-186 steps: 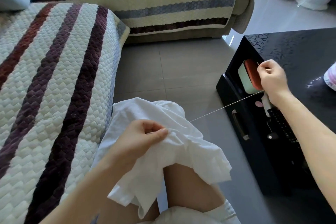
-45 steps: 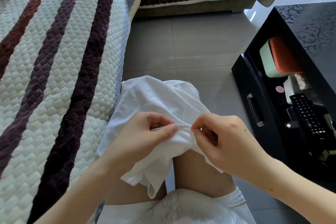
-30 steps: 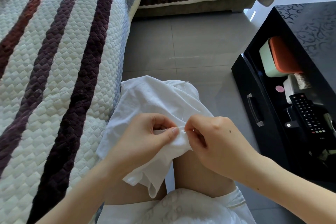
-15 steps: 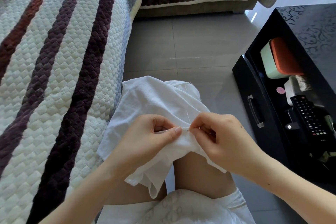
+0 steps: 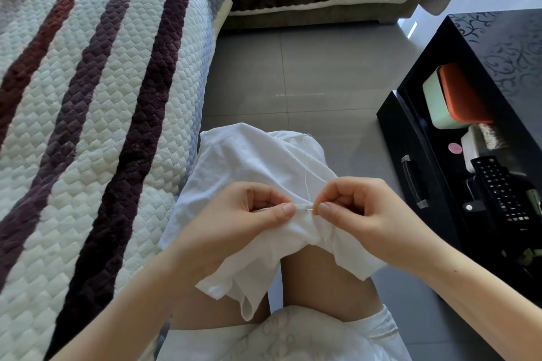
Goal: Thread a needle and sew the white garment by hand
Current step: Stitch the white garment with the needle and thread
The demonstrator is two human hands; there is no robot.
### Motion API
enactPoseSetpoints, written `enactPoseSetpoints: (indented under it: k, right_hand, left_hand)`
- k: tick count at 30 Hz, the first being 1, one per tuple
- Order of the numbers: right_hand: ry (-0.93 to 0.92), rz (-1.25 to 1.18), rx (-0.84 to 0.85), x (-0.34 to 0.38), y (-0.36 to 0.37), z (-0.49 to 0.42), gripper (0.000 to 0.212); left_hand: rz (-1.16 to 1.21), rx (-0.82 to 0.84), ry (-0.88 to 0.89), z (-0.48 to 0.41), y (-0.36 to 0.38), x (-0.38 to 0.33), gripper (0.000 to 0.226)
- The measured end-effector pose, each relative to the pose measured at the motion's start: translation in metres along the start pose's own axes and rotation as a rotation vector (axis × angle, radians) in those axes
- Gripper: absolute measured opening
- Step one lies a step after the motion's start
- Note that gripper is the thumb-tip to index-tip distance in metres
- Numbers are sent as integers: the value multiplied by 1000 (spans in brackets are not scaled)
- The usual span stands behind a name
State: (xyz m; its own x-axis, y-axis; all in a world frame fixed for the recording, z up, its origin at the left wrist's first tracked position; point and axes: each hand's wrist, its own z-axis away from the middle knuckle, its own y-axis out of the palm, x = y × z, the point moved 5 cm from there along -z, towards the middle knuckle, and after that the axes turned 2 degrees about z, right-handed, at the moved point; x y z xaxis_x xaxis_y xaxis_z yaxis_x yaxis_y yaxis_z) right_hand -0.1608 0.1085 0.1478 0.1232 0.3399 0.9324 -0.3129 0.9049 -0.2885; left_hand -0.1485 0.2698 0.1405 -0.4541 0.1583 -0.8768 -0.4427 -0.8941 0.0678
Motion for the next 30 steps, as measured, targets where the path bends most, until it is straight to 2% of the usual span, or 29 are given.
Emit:
enactPoseSetpoints:
  k: [8,17,24,27,30]
  right_hand:
    - [14,-59,19,-2,3,-2,16]
    - [53,-311,85,-4,8,-3,12]
    - [-6,-398,128,-3,13,-1,11]
    - [-80,-282,97,-4,11,-1,9]
    - [-140,-43,50,-10,2,3,6]
  left_hand:
    - [45,43,10,0,-4,-1,9]
    - [182,167,-4,-1,-3,-3,11]
    - [223,201,-2,-2,6,0,13]
    - [194,166,12,-4,7,2,13]
    - [197,148,16,-3,6,1,11]
